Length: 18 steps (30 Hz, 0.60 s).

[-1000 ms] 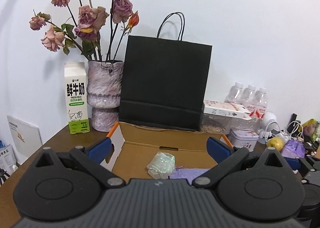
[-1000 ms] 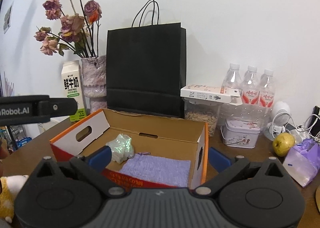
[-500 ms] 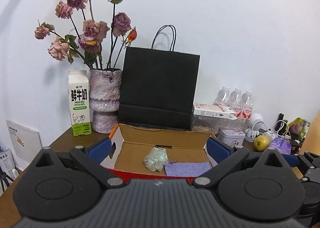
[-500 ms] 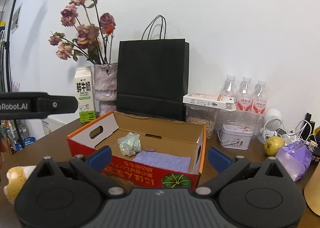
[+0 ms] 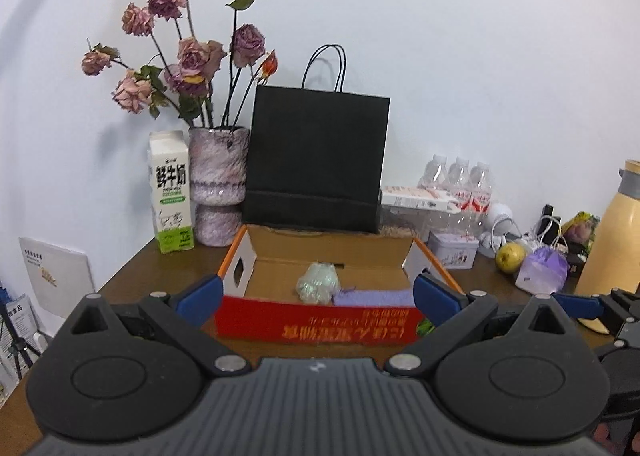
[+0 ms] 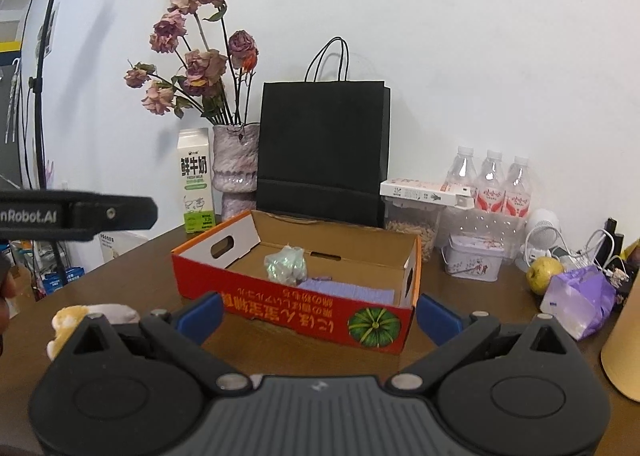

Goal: Organize objects
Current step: 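Move both tools back toward the remaining items on the table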

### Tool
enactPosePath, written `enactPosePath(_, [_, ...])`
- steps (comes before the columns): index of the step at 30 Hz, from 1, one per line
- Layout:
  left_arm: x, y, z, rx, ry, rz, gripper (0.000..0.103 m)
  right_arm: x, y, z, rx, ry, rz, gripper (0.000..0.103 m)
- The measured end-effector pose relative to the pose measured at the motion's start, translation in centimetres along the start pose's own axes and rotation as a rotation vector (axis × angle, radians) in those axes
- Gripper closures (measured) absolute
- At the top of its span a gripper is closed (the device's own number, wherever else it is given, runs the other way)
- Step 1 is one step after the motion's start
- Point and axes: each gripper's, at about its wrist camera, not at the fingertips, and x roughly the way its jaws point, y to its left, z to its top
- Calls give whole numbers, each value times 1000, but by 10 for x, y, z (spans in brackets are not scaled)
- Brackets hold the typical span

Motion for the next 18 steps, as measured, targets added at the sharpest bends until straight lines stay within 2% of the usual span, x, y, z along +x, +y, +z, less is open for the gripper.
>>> enactPosePath(18, [-56, 41, -48, 34, 63, 30, 0, -49, 27, -54, 5, 64, 8, 0])
